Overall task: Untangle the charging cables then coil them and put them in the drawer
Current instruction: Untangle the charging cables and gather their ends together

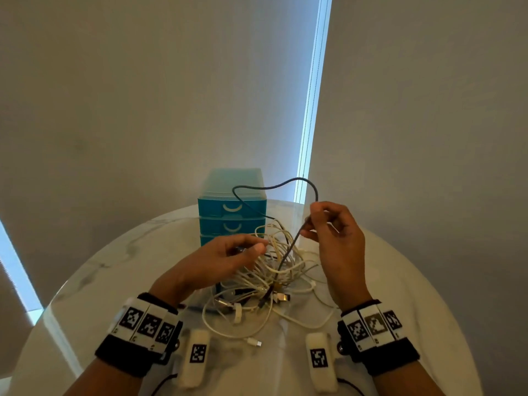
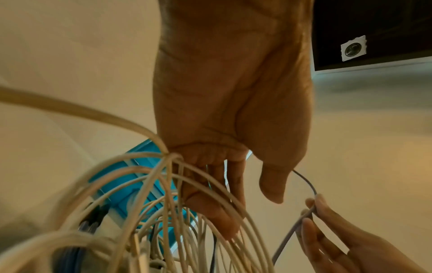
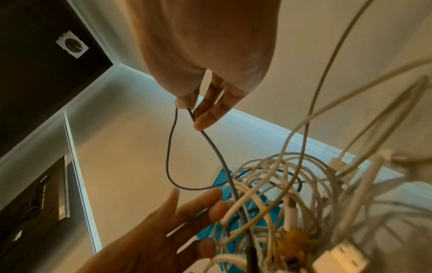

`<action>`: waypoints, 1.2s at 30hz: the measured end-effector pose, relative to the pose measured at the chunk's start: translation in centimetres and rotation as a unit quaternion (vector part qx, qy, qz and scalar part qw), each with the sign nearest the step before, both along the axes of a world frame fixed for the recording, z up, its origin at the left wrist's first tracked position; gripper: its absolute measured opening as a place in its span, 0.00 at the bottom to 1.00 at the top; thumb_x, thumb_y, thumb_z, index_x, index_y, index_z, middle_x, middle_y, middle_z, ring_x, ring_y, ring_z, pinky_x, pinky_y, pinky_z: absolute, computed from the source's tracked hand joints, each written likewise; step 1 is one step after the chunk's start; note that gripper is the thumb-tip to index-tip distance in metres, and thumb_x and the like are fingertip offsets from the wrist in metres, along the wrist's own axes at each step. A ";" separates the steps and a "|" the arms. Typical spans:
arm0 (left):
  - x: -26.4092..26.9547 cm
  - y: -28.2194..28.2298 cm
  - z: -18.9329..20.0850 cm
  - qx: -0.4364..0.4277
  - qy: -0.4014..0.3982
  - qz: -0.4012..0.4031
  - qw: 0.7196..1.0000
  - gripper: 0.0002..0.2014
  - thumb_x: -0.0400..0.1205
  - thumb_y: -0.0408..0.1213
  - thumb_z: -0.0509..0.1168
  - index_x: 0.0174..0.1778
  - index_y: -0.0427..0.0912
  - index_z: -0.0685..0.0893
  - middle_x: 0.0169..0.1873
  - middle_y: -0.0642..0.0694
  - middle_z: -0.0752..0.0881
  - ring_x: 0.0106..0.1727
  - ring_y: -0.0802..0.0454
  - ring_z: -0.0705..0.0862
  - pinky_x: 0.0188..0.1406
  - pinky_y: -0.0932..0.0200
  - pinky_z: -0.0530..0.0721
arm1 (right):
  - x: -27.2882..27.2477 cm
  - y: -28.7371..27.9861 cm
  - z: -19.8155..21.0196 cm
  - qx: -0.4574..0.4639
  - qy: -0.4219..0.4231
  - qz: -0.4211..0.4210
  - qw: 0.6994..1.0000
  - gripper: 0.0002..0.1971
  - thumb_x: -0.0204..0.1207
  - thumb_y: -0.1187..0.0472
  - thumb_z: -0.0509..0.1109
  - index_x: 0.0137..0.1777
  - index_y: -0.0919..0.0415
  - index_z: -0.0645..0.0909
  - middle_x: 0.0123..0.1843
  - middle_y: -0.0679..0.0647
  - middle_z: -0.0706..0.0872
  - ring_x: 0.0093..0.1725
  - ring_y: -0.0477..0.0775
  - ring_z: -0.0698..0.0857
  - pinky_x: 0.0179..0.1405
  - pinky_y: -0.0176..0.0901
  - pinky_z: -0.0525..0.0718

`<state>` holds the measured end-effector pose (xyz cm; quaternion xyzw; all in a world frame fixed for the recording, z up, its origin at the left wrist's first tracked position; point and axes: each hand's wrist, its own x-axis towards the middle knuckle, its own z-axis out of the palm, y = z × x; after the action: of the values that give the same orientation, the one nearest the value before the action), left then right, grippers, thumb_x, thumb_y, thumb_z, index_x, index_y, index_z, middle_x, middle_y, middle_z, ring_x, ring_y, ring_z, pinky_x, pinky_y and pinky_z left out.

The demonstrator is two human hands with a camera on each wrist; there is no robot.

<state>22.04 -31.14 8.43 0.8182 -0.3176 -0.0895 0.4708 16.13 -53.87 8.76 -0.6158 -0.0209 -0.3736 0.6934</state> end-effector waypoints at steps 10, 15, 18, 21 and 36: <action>-0.3 -1.6 -0.9 0.025 -0.084 0.020 0.996 0.10 0.85 0.59 0.73 0.56 0.62 0.94 0.46 0.63 0.94 0.46 0.65 0.89 0.48 0.66 0.80 | -0.5 2.7 -0.3 -0.029 0.016 0.138 0.990 0.11 0.89 0.54 0.72 0.64 0.59 0.88 0.54 0.59 0.93 0.56 0.58 0.94 0.55 0.48 0.94; 0.1 -1.0 -0.4 -0.096 -0.118 0.132 0.979 0.10 0.89 0.54 0.71 0.53 0.54 0.93 0.43 0.59 0.95 0.34 0.65 0.87 0.37 0.66 0.83 | 0.3 1.5 -1.9 -0.085 0.152 0.152 0.973 0.11 0.89 0.52 0.73 0.60 0.59 0.90 0.50 0.58 0.95 0.52 0.57 0.95 0.52 0.44 0.94; 0.5 -0.2 0.1 -0.235 -0.082 0.217 0.944 0.12 0.90 0.51 0.69 0.56 0.47 0.91 0.46 0.54 0.96 0.27 0.57 0.83 0.32 0.56 0.85 | 0.8 1.1 -3.1 -0.166 0.233 0.178 0.942 0.07 0.87 0.56 0.76 0.55 0.60 0.93 0.47 0.57 0.97 0.48 0.55 0.95 0.51 0.40 0.92; 0.3 -0.2 0.5 -0.326 -0.045 0.225 0.917 0.12 0.92 0.47 0.68 0.59 0.42 0.90 0.50 0.50 0.97 0.27 0.49 0.79 0.30 0.59 0.83 | 0.5 1.3 -2.4 -0.150 0.224 0.176 0.947 0.11 0.86 0.54 0.76 0.55 0.63 0.92 0.45 0.58 0.97 0.44 0.54 0.95 0.47 0.41 0.92; -2.7 -1.3 1.4 -0.205 0.035 -0.045 0.977 0.15 0.92 0.46 0.65 0.68 0.45 0.90 0.55 0.45 0.95 0.31 0.53 0.86 0.28 0.66 0.79 | 0.3 0.0 -0.3 0.284 0.080 0.250 0.922 0.14 0.92 0.51 0.67 0.61 0.60 0.89 0.54 0.57 0.95 0.53 0.51 0.95 0.55 0.46 0.94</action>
<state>19.34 -32.39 9.78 0.6853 -0.3492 -0.0719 0.6350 16.44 -53.84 8.47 -0.3954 -0.0115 -0.1282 0.9095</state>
